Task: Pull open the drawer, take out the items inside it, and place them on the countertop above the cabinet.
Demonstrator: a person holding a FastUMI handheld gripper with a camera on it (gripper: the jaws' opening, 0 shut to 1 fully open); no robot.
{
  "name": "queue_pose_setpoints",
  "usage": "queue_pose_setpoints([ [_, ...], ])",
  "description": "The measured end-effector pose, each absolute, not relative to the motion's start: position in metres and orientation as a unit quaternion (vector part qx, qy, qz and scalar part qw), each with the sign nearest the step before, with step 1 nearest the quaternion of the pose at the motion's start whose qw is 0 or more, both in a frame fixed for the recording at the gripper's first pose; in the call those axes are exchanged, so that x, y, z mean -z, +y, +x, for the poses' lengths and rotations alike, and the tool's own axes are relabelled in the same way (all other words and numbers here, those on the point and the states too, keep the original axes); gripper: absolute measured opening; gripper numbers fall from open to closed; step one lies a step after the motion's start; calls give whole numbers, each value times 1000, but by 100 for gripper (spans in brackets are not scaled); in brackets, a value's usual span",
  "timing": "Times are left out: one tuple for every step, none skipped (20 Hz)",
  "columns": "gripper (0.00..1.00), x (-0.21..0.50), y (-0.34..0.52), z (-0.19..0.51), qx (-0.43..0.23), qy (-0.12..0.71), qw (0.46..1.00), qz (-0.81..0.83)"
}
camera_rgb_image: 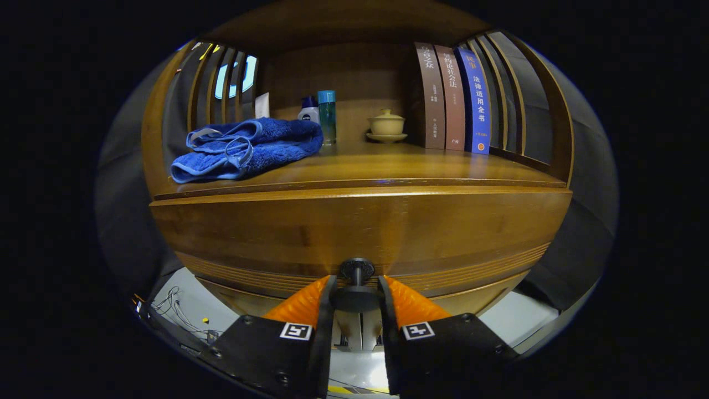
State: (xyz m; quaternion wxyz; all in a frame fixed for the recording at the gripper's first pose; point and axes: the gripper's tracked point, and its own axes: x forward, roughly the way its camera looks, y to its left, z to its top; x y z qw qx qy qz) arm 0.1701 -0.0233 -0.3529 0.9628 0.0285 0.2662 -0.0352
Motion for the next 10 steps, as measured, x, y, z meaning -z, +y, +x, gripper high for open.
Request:
queue_pose_setpoints([
  [40, 352, -23, 169, 34, 268, 962, 30],
  [36, 353, -24, 171, 34, 272, 961, 27],
  [36, 353, -23, 169, 33, 275, 961, 26],
  [36, 353, -23, 167, 33, 277, 960, 28],
  [36, 353, -22, 164, 32, 278, 959, 30],
  [36, 352, -22, 160, 32, 279, 959, 31],
  [36, 351, -22, 155, 32, 279, 959, 29],
  [36, 350, -21, 149, 31, 280, 959, 27],
  [36, 350, -20, 142, 31, 283, 958, 28],
  [35, 349, -20, 135, 30, 286, 957, 30],
])
